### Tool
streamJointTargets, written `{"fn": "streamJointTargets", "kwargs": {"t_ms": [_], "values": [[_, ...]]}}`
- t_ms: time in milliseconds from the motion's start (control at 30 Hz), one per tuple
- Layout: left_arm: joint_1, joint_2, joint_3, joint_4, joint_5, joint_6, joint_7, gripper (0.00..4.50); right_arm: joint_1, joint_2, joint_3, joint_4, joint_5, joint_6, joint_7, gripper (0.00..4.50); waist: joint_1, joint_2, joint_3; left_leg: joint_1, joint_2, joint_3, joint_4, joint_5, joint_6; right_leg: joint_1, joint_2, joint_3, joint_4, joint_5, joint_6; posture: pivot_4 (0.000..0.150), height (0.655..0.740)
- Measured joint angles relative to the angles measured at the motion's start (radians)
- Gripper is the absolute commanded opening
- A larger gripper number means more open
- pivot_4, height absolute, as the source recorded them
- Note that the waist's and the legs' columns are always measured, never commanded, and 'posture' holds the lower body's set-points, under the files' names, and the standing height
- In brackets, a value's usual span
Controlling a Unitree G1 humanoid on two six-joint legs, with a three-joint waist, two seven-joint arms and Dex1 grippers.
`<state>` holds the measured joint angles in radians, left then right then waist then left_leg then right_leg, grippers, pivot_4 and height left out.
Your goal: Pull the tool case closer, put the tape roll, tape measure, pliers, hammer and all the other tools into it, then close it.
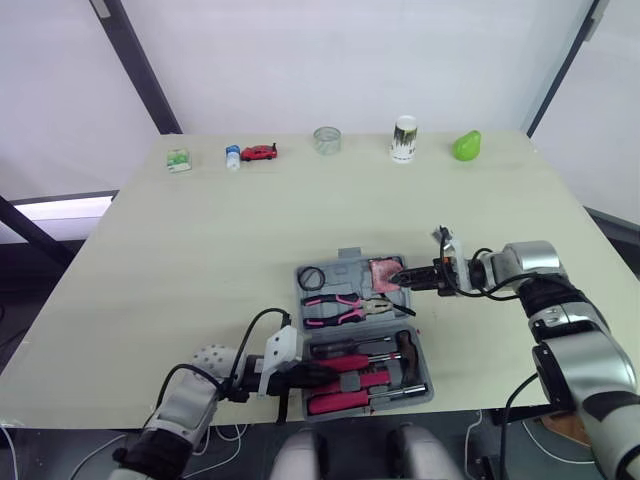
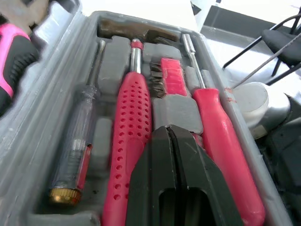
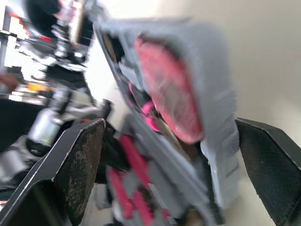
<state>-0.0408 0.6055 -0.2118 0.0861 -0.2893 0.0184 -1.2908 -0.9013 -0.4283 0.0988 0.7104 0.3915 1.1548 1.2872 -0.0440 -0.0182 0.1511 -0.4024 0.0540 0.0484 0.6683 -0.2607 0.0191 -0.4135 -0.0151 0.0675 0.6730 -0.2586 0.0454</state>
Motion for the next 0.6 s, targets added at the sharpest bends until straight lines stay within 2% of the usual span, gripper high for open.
{"fn": "streamJointTargets", "kwargs": {"t_ms": [133,267,333,467,500,567,600], "values": [[0.105,0.092,0.120,-0.192,-0.158,0.168,0.010,0.04,0.077,-0.053,-0.041,-0.194,0.089,0.112,-0.004,4.50,0.002,0.000,0.000,-0.007,0.002,-0.003,0.001,0.000,0.000,-0.006,-0.001,-0.003,0.000,0.000,0.000,0.150,0.7400],[0.257,0.227,0.334,-0.330,-0.314,0.338,0.025,0.04,0.181,-0.110,-0.087,-0.429,0.205,0.241,-0.018,4.50,0.000,0.001,0.001,-0.011,0.002,-0.003,0.001,0.000,0.000,-0.010,-0.002,-0.003,-0.001,0.000,0.000,0.150,0.7400],[0.347,0.261,0.438,-0.354,-0.360,0.391,0.030,0.04,0.233,-0.139,-0.118,-0.527,0.262,0.295,-0.033,4.50,0.001,0.001,0.001,-0.011,0.002,-0.003,0.001,0.000,0.000,-0.010,-0.003,-0.003,-0.001,0.000,0.001,0.150,0.7400],[0.443,0.212,0.604,-0.347,-0.389,0.412,0.111,0.04,0.400,-0.261,-0.135,-0.816,0.356,0.329,-0.051,4.50,0.012,0.000,0.002,-0.013,0.001,-0.004,0.001,0.000,0.000,-0.009,-0.003,-0.006,-0.003,0.000,0.001,0.150,0.7400],[0.446,0.163,0.652,-0.348,-0.380,0.389,0.168,0.04,0.489,-0.310,-0.132,-0.918,0.366,0.293,-0.051,4.50,0.019,0.001,0.002,-0.012,0.001,-0.005,0.001,0.000,0.000,-0.009,-0.004,-0.007,-0.005,0.000,0.001,0.150,0.7400],[0.438,0.141,0.655,-0.355,-0.371,0.377,0.207,0.04,0.530,-0.316,-0.128,-0.966,0.366,0.241,-0.052,4.50,0.020,-0.001,0.002,-0.012,0.000,-0.003,0.001,0.000,0.000,-0.008,-0.002,-0.007,-0.006,0.000,0.001,0.150,0.7400],[0.421,0.112,0.654,-0.379,-0.371,0.379,0.249,0.04,0.580,-0.316,-0.137,-1.016,0.355,0.141,-0.053,4.50,0.022,-0.001,0.002,-0.011,0.000,-0.003,0.002,0.000,0.000,-0.007,-0.002,-0.007,-0.007,0.000,0.001,0.150,0.7400]]}}
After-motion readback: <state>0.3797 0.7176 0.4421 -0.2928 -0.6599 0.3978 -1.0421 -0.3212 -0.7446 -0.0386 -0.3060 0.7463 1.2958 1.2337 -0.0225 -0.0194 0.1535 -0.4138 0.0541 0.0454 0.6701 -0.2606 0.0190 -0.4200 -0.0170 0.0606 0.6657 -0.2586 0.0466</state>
